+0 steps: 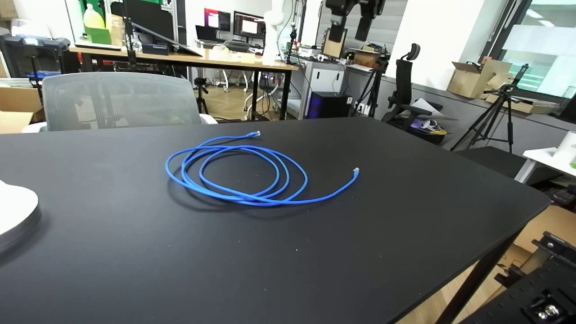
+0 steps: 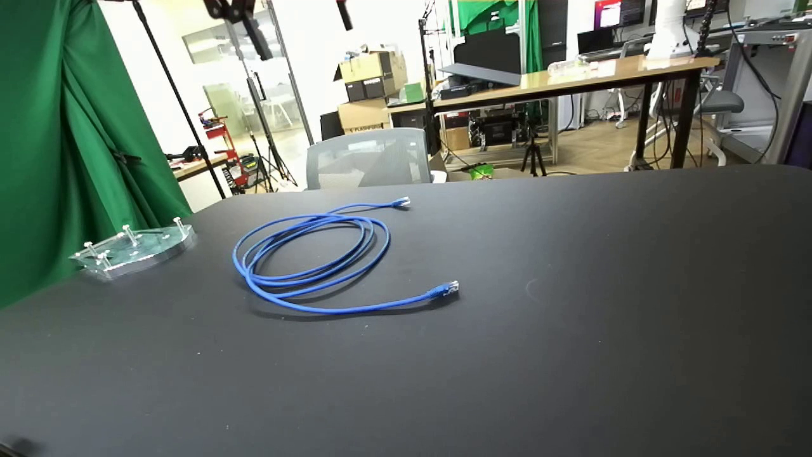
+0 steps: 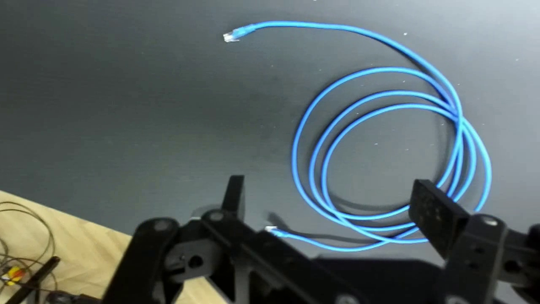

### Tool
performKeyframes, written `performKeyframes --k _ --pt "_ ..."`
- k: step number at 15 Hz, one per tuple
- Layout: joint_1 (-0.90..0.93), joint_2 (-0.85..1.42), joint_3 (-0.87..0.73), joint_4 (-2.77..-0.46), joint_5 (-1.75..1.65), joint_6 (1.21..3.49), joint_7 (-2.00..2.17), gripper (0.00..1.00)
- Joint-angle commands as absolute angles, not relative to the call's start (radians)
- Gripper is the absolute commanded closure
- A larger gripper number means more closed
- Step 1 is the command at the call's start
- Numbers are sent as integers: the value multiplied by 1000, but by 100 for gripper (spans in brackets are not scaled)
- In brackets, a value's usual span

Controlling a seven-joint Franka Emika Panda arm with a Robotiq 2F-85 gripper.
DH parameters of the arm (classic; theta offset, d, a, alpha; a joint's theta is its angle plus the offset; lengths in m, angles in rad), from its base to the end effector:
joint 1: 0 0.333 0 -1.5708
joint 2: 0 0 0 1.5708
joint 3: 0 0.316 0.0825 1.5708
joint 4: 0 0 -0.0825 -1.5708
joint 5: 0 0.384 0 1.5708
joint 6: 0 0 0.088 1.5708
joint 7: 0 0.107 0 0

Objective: Move the cable to the right.

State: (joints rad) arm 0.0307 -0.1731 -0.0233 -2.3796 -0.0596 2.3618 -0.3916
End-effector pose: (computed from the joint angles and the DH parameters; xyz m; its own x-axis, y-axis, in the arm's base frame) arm 0.4883 0.0027 0.4048 0.8957 0.4266 0.1254 0.4165 -0.9037 0.0993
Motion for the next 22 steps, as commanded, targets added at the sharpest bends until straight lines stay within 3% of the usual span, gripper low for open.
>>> performKeyframes --k 1,10,15,22 --pt "81 -33 -19 -2298 49 2316 -569 0" --pt "130 221 102 -2188 -198 2269 -554 0" --pt "96 209 120 -2224 -141 2300 -607 0" --pt "131 379 154 -2173 -210 2347 -604 0"
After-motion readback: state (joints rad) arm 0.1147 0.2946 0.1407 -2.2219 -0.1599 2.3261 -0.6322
